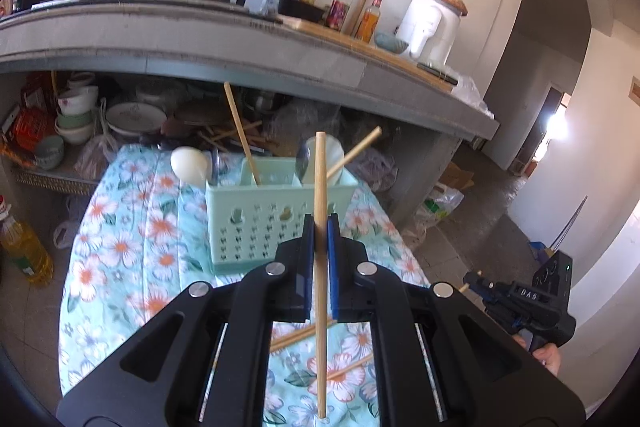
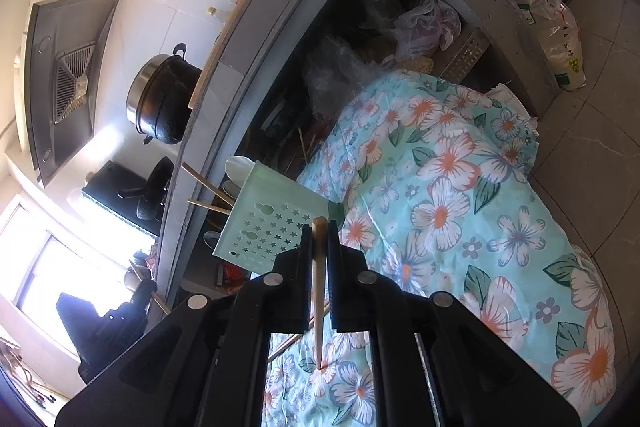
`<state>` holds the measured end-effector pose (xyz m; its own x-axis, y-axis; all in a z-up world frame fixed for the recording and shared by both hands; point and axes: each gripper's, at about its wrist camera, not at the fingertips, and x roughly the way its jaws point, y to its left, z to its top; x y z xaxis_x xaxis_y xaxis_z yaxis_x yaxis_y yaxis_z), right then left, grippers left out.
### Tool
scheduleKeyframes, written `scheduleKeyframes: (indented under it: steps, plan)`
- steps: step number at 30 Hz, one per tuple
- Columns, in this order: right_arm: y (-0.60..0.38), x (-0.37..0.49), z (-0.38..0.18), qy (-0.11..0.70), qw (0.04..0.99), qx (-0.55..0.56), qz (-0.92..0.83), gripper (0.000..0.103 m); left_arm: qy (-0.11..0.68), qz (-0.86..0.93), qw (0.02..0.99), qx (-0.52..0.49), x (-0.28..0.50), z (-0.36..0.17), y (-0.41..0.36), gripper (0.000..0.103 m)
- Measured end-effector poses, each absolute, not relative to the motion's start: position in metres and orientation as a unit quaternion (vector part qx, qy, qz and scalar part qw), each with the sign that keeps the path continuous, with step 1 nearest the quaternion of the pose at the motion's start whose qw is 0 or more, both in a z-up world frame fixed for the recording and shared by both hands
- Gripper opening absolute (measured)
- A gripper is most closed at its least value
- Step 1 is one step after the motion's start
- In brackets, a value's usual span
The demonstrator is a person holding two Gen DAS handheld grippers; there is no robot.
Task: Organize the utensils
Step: 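Lower the held chopstick into the green holder and open the left gripper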
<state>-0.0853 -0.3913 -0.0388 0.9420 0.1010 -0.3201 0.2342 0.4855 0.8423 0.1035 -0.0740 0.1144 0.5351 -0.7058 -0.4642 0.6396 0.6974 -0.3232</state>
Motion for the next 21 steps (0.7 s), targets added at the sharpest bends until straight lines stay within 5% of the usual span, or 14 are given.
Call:
scheduleKeyframes:
  steps: [14,21]
  plan:
    - [-0.387,-0.082,-0.032,0.168,0.851,0.495,-0.038,0.007,0.131,-0.363,0.917,-0.096,0.154,0.204,-0.090,0.005]
    - [-0.385,-0.075,-0.027,0.171,0.855,0.488,-0.037,0.007,0.093,-0.327,0.935,-0.096,0.192,0.206,-0.131,0.005]
